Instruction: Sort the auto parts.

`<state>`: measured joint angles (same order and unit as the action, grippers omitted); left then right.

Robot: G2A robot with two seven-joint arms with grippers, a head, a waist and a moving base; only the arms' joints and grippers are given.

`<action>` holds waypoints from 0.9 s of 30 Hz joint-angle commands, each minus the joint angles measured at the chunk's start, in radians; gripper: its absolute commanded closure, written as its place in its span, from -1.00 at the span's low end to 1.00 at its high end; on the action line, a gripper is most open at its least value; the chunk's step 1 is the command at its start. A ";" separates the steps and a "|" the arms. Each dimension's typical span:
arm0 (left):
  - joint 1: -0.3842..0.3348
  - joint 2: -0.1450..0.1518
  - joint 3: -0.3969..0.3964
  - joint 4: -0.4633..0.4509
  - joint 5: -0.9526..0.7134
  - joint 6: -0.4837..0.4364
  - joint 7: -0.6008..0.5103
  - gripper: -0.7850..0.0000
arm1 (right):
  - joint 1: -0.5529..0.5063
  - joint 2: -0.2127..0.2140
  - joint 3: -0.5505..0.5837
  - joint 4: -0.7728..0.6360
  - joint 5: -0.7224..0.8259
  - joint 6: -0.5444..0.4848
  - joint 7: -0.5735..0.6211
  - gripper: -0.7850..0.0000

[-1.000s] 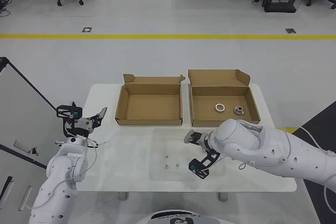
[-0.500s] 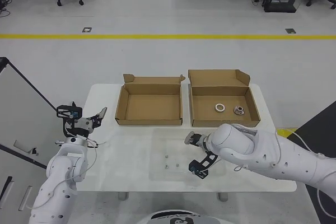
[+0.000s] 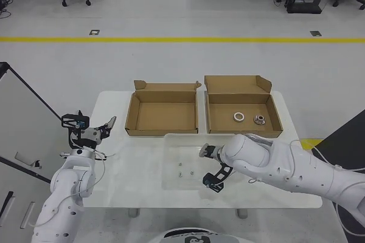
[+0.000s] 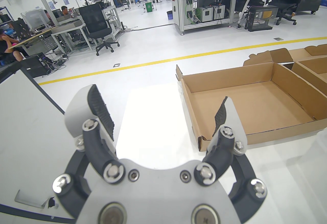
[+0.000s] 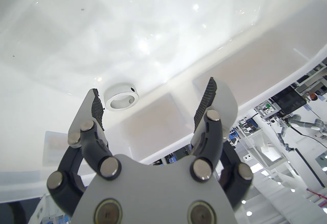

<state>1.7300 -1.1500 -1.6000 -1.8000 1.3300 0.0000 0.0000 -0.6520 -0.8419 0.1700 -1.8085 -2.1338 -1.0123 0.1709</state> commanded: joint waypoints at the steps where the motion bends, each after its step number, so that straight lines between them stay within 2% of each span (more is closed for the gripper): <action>1: 0.000 0.000 0.000 0.000 0.000 0.000 0.000 -1.00 | -0.001 0.000 0.000 -0.005 -0.019 0.000 -0.005 -0.85; 4: 0.000 0.000 0.000 0.000 0.000 0.000 0.000 -1.00 | -0.005 0.001 0.000 -0.013 -0.047 0.000 -0.007 -0.69; 10: 0.000 0.000 0.000 0.000 0.000 0.000 0.000 -1.00 | 0.003 0.009 0.000 -0.034 -0.053 0.000 -0.001 -0.53; 14: 0.000 0.000 0.000 0.000 0.000 0.000 0.000 -1.00 | 0.012 0.015 0.000 -0.045 -0.019 0.000 0.031 -0.54; 16: 0.000 0.000 0.000 0.000 0.000 0.000 0.000 -1.00 | 0.017 0.017 0.008 -0.044 0.027 0.000 0.045 -0.49; 17: 0.000 0.000 0.000 0.000 0.000 0.000 0.000 -1.00 | 0.019 0.018 0.018 -0.042 0.057 0.000 0.048 -0.40; 24: 0.000 0.000 0.000 0.000 0.000 0.000 0.000 -1.00 | -0.021 0.029 0.128 -0.015 0.283 0.019 0.129 -0.40; 27: 0.000 0.000 0.000 0.000 0.000 0.000 0.000 -1.00 | -0.047 0.034 0.164 -0.016 0.346 0.022 0.197 -0.33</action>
<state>1.7300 -1.1500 -1.6000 -1.8000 1.3300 0.0000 0.0000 -0.6922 -0.8085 0.3259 -1.8231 -1.8067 -0.9904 0.3482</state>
